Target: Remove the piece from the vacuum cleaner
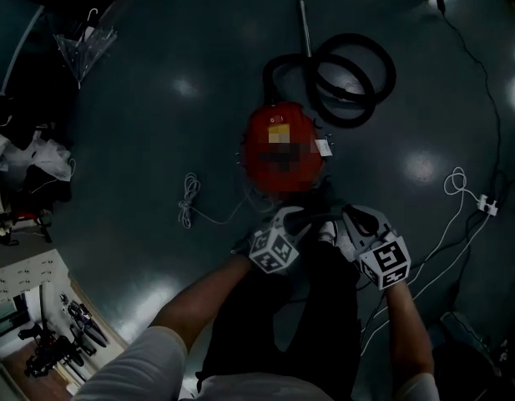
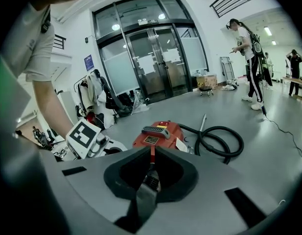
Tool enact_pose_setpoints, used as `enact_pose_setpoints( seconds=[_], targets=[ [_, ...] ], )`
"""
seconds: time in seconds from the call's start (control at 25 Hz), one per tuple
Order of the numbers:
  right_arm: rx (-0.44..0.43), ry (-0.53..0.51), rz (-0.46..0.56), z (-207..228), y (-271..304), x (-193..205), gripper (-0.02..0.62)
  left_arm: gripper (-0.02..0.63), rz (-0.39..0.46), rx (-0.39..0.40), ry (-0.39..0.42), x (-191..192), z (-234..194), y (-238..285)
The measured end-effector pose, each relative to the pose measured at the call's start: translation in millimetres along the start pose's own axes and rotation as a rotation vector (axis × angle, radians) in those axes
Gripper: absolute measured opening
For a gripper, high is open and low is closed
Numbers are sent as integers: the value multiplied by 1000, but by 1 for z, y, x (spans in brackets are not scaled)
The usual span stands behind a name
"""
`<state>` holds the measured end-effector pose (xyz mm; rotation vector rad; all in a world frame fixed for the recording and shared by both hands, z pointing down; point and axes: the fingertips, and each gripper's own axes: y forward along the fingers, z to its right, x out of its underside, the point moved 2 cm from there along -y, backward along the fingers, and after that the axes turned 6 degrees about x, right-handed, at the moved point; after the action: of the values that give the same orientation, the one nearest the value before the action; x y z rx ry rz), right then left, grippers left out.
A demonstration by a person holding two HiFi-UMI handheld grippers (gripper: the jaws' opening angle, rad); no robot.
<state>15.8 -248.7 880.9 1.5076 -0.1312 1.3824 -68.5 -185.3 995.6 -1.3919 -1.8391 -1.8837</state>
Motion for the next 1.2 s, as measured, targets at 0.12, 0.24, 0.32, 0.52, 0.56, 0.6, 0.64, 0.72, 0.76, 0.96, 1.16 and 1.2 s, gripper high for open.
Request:
enact_pose_setpoints(
  seconds=[0.12, 0.24, 0.32, 0.52, 0.56, 0.6, 0.64, 0.72, 0.76, 0.96, 1.16, 1.2],
  targets=[
    [-7, -3, 1, 1, 5, 5, 17, 114, -59, 9, 31, 21, 0, 20],
    [-8, -6, 10, 2, 3, 5, 17, 114, -109, 10, 47, 38, 1, 34],
    [-7, -4, 14, 4, -1, 5, 17, 114, -137, 9, 54, 47, 1, 43],
    [-32, 8, 24, 0, -9, 8, 17, 63, -180, -25, 83, 53, -1, 56],
    [-28, 13, 14, 0, -12, 8, 17, 47, -180, -22, 79, 53, 1, 55],
    [-22, 18, 4, -1, -15, 9, 17, 38, -181, -15, 79, 53, 3, 55],
    [-18, 22, -3, -1, -17, 10, 17, 34, -182, -5, 85, 53, 5, 55],
    [-18, 25, -8, -3, -20, 11, 17, 31, -188, 9, 96, 52, 9, 56],
    [-20, 26, -8, -5, -22, 12, 17, 31, -192, 15, 98, 52, 11, 56],
    [-22, 40, -6, -11, -32, 6, 17, 29, -202, 75, 130, 52, 33, 54],
    [-16, 47, 3, -25, -49, -11, 17, 29, -187, 94, 90, 38, 51, 28],
    [-9, 62, 6, -30, -55, -18, 17, 29, -183, 94, 88, 32, 56, 17]
  ],
)
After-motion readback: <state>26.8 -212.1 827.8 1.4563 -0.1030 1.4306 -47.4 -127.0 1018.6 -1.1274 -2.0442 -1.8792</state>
